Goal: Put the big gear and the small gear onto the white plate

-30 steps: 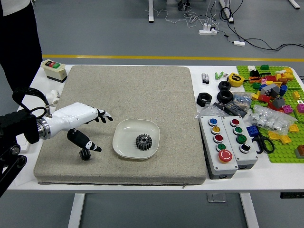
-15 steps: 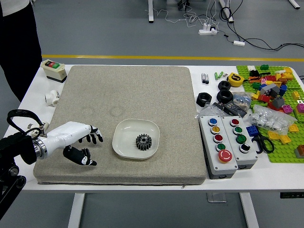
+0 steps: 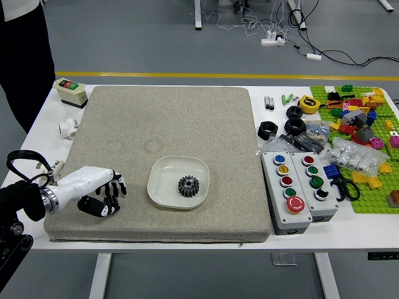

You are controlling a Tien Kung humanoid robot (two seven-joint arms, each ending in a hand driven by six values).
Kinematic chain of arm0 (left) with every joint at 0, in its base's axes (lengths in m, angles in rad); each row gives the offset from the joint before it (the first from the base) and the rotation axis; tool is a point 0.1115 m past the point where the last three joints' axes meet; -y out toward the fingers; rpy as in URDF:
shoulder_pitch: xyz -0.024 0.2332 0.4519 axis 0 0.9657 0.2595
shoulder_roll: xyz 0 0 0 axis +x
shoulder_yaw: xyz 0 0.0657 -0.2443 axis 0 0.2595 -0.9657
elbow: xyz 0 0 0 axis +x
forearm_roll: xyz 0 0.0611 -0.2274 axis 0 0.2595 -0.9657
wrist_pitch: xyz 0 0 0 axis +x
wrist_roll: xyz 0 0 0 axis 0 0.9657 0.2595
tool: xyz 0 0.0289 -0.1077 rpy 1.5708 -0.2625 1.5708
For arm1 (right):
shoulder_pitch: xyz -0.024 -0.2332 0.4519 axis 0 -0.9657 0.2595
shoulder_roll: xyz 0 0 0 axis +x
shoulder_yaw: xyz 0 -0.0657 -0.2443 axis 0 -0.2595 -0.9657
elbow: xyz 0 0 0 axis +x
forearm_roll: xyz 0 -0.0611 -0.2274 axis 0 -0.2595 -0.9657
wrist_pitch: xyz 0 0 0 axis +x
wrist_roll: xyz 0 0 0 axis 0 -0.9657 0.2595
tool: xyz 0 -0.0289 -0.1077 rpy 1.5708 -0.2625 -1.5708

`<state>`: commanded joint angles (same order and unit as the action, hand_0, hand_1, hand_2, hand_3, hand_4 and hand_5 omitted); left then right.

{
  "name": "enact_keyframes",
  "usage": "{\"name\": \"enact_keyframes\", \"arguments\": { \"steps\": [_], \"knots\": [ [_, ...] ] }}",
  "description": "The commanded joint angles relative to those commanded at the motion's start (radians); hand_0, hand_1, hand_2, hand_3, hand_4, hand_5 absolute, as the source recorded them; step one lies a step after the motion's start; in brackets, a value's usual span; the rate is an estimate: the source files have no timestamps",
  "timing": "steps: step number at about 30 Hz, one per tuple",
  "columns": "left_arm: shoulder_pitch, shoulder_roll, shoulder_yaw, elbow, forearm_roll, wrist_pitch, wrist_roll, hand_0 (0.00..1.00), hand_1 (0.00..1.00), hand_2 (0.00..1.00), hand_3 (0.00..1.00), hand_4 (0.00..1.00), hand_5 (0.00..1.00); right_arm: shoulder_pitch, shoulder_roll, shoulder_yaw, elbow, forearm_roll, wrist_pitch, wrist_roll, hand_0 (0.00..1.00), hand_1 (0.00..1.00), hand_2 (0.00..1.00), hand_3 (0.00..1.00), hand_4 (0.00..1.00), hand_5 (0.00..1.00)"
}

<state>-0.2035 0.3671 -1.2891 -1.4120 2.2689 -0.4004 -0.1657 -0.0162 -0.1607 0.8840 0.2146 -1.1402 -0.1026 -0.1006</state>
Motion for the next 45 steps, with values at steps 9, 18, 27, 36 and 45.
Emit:
{"name": "enact_keyframes", "arguments": {
  "steps": [9,18,27,36,45],
  "knots": [
    [0.002,0.005,-0.008,-0.014,0.0,-0.042,-0.002,0.306,0.443,0.488,0.526,0.458,0.022,0.001,0.001,0.002,0.0,0.001,-0.001,0.0,0.718,0.751,0.8,0.676,0.858,0.678],
    [-0.005,0.01,-0.009,-0.021,0.0,-0.039,-0.01,0.298,0.436,0.481,0.518,0.4,0.002,0.001,0.001,0.004,0.0,0.001,-0.001,0.0,0.717,0.75,0.799,0.675,0.858,0.678],
    [-0.017,0.016,-0.01,-0.021,0.0,-0.011,-0.015,0.298,0.437,0.481,0.522,0.375,0.002,0.002,0.0,0.005,0.0,-0.001,-0.001,0.0,0.717,0.749,0.799,0.673,0.858,0.678],
    [-0.027,0.03,-0.019,-0.067,0.0,0.0,-0.048,0.317,0.475,0.519,0.556,0.562,0.021,0.003,0.0,0.008,0.0,-0.003,-0.001,0.001,0.717,0.749,0.799,0.674,0.858,0.679],
    [0.015,0.089,0.004,-0.166,0.0,-0.05,-0.101,0.394,0.621,0.652,0.69,0.927,0.163,0.004,-0.002,0.012,0.0,-0.006,-0.001,0.001,0.717,0.749,0.798,0.674,0.859,0.68]
  ]
}}
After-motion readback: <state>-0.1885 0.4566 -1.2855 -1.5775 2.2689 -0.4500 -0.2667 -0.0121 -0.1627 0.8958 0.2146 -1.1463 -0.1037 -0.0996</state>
